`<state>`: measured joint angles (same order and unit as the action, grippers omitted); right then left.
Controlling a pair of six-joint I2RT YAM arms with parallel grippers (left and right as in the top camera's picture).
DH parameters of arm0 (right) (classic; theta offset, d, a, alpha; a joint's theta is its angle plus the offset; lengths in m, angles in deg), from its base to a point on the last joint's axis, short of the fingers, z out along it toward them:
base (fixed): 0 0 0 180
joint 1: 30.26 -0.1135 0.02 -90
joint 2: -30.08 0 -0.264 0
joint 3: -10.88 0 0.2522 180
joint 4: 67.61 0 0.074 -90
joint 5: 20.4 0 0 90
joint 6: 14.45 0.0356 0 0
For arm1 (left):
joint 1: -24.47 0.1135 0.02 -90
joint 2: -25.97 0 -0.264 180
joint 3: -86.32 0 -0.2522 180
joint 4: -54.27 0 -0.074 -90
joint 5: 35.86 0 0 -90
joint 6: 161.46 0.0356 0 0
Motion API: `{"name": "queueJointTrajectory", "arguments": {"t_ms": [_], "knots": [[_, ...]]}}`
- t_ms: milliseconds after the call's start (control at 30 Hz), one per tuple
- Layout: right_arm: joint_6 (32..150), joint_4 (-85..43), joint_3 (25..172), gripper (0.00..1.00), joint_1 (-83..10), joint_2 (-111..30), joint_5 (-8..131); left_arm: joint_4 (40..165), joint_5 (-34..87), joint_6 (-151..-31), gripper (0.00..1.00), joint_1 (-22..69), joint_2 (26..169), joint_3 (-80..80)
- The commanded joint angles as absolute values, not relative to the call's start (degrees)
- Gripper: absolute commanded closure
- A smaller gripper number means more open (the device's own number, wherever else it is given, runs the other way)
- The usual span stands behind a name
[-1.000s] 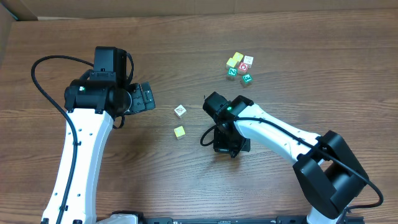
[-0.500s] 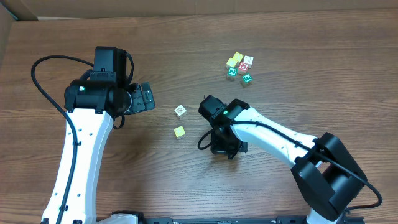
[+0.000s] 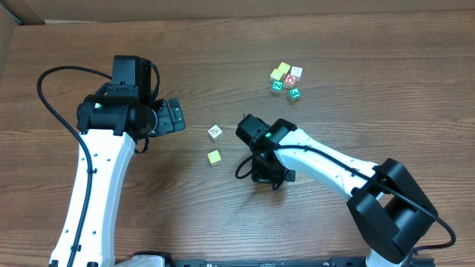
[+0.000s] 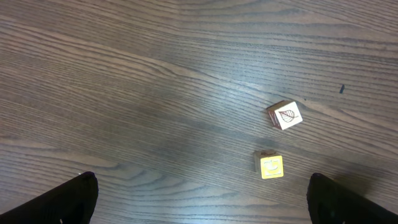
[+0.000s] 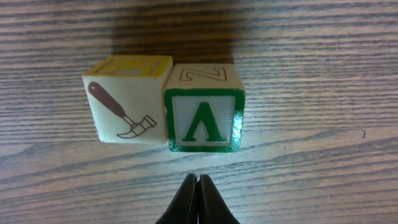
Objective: Flip 3 blocks
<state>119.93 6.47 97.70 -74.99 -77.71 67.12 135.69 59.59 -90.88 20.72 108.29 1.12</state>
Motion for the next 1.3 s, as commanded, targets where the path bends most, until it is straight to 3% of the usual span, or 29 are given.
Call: {"name": "queueJointTrajectory", "arguments": {"t_ms": [0, 1267], "knots": [[120.58, 5.70, 97.32, 0.96, -75.31, -76.22, 68.69, 135.49, 60.29, -91.64, 0.00, 20.70, 108.38, 1.51], [121.22, 6.32, 97.32, 0.95, -75.31, -76.22, 69.54, 135.49, 60.29, -91.64, 0.00, 20.70, 108.38, 1.51]]}}
